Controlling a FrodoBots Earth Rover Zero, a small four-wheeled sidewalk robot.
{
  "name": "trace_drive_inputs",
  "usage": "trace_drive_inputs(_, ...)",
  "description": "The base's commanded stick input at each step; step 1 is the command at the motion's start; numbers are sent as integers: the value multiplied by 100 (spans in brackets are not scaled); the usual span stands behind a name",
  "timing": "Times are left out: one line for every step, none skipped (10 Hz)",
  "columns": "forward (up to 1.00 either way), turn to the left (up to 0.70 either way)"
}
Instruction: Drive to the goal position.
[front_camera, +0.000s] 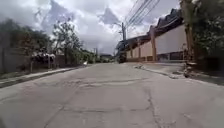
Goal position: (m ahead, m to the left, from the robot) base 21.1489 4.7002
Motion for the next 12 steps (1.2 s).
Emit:
trace_drive_inputs(100,0)
trace_drive_inputs(100,-1)
trace_drive_inputs(100,-2)
trace_drive_inputs(100,-16)
trace_drive_inputs(100,-38)
trace_drive_inputs(100,-38)
trace_drive_inputs(100,-17)
trace_drive_inputs(100,0)
trace_drive_inputs(100,0)
trace_drive_inputs(100,0)
trace_drive_inputs(100,0)
trace_drive_inputs(100,0)
